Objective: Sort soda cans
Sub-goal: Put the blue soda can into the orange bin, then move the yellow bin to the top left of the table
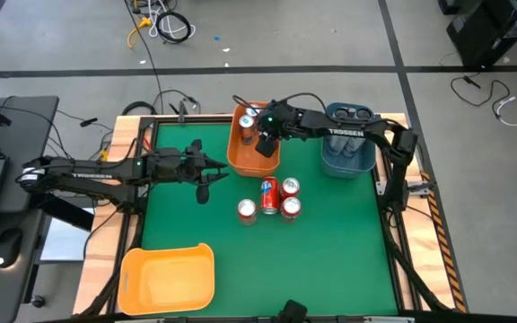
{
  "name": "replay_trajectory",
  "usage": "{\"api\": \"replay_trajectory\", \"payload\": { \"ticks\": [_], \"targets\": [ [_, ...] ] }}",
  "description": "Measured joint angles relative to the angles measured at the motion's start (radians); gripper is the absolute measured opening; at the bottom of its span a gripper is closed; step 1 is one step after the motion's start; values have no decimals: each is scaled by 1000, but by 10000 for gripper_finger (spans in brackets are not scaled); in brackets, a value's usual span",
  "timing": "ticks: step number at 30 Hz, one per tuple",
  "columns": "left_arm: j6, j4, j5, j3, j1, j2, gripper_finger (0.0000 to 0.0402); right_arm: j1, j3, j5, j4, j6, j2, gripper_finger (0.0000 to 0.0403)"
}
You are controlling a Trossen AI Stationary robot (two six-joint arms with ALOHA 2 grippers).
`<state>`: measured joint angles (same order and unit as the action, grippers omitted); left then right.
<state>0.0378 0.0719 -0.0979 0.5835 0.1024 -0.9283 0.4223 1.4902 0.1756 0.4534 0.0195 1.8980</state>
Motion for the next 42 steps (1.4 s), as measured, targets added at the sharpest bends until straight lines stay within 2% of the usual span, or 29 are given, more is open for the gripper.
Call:
{"api": "replay_trajectory", "payload": {
  "ticks": [8, 22, 31, 36, 42],
  "targets": [
    [-2, 3, 18, 0, -8, 0, 136, 4, 0, -15, -11, 2, 1, 256],
    [-5, 4, 39, 3, -8, 0, 136, 8, 0, -13, -7, 20, -12, 329],
    [-6, -16, 44, 19, -8, 0, 136, 10, 0, 10, -11, 43, -62, 337],
    [-56, -213, 113, 121, -27, 0, 133, -10, 0, 15, 1, 80, -134, 326],
    [-50, -576, 121, 297, -180, -19, 102, -90, 0, 15, 69, 94, -267, 298]
  ]
}}
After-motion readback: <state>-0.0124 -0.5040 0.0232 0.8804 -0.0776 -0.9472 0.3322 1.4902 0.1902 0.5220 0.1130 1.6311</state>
